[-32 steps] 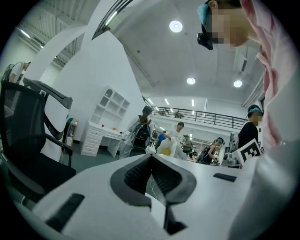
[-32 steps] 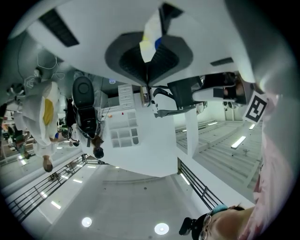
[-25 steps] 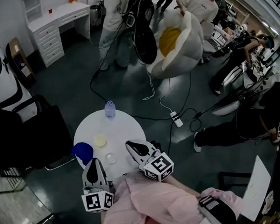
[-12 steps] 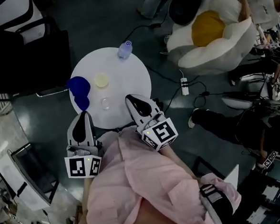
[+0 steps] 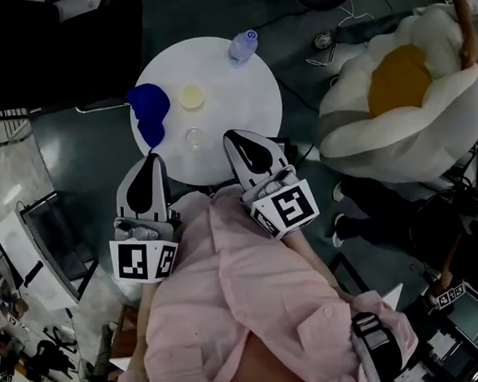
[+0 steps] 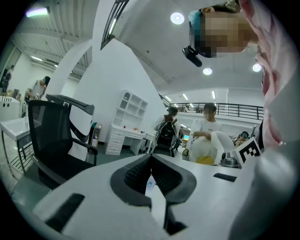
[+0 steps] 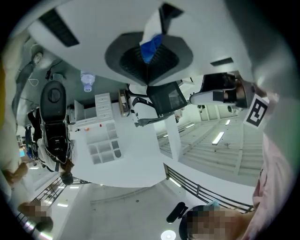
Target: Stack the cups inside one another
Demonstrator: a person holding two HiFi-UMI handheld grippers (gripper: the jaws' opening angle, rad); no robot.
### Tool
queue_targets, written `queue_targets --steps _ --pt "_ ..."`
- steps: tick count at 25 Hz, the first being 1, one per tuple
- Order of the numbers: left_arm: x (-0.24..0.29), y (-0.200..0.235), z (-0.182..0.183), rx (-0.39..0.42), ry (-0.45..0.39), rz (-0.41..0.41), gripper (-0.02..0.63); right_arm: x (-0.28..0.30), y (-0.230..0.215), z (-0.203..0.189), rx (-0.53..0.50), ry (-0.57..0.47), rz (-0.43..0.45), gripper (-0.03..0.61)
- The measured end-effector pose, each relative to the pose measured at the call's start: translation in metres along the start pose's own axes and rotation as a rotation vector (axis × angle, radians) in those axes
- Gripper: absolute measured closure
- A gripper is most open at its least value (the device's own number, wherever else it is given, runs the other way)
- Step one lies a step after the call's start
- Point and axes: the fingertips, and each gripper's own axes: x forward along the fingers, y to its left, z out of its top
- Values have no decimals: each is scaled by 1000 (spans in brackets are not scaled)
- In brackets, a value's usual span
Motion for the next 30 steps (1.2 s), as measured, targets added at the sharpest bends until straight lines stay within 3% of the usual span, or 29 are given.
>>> queue_targets --steps 20,30 --pt "8 -1 2 13 -3 -36 595 -1 -3 0 -7 -7 -31 545" --pt "-3 -6 -12 7 51 -58 595 -17 9 -23 19 53 -53 545"
